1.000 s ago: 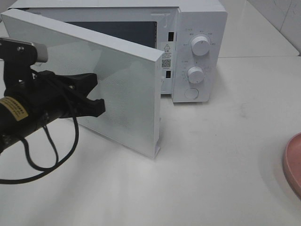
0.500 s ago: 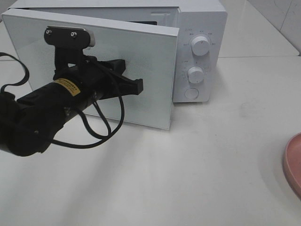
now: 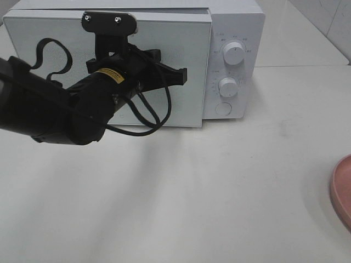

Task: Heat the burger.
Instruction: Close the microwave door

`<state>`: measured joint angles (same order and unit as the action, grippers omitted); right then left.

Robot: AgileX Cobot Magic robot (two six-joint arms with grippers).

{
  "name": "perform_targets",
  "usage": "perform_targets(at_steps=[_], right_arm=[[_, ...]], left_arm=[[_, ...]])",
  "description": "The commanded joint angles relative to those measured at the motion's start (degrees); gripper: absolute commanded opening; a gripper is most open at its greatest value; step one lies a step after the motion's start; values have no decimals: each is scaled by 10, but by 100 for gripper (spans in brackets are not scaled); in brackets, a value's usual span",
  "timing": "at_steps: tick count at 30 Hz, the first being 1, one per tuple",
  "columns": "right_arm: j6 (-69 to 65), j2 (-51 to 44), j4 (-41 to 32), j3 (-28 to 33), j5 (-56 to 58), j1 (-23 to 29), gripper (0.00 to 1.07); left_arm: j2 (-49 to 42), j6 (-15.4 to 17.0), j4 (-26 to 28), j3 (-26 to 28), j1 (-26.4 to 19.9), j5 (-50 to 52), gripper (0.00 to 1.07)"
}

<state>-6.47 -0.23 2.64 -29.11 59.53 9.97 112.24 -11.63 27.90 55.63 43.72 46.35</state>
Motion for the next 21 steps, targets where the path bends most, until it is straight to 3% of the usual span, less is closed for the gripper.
perform_targets(at_steps=[1, 6, 12, 16, 21], right_arm=[[5, -14, -2, 1, 0, -3, 75], [5, -14, -2, 1, 0, -3, 75], [5, -14, -2, 1, 0, -3, 75], [5, -14, -2, 1, 0, -3, 75], [5, -14, -2, 1, 0, -3, 75]], left_arm=[[20, -25, 37, 46, 1, -16, 0], [40, -52, 52, 85, -1, -28, 0], [65, -53, 53, 133, -21, -61, 0], [62, -54, 47, 136, -21, -59, 0], [40, -79, 44, 115, -5, -78, 0]])
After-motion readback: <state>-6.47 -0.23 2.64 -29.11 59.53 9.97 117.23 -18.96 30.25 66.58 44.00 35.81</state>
